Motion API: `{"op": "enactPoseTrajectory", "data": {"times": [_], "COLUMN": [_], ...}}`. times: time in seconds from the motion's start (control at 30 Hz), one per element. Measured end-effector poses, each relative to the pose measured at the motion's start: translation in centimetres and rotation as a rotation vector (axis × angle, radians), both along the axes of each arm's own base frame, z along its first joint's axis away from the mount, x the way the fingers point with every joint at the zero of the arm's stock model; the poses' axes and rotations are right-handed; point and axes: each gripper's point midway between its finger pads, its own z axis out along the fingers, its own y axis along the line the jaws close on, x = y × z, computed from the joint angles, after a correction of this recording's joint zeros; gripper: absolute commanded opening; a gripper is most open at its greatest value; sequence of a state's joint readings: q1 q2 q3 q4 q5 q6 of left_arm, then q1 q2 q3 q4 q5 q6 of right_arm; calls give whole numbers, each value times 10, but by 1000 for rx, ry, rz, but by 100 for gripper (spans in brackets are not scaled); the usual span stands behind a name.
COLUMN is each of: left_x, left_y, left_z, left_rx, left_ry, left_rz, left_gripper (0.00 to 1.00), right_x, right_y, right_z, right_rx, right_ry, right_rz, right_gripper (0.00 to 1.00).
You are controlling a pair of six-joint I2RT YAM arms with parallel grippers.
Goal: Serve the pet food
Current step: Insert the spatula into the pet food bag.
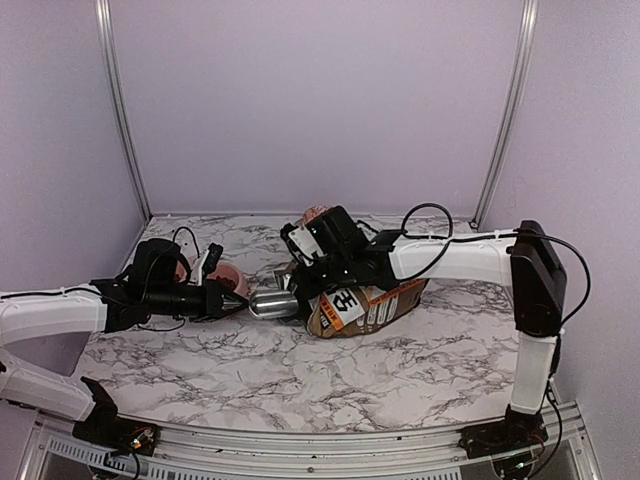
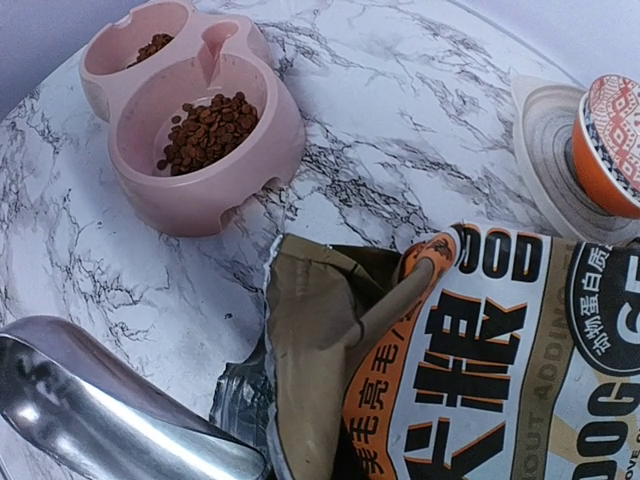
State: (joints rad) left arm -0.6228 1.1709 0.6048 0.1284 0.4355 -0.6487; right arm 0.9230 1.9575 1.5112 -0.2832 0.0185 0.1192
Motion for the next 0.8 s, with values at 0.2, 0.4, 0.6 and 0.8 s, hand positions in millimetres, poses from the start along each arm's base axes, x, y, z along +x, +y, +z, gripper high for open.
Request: {"op": "enactPoseTrajectory", "data": {"times": [0.2,0.4,0.6,0.8], "left_x": [0,10,20,26], "left_y": [-17,-31,-31,-38], "left_z": [-24,-31,-36,-42], "left_rx": [48,56,70,107], "left_ry": [36,44,44,24], "left_rz": [-17,8,68,101], "left_gripper": [0,0,0,0], "right_x": [6,10,12,12], "right_y": [-10,-25,-29,-30], "right_z": [-4,-9,-14,-17], "right_rx": [-3,-5,-4,-1], "right_ry": [-22,-19,-20,-21], "right_rz": [-22,-46,-53,-55], "right_gripper": [0,0,0,0]}}
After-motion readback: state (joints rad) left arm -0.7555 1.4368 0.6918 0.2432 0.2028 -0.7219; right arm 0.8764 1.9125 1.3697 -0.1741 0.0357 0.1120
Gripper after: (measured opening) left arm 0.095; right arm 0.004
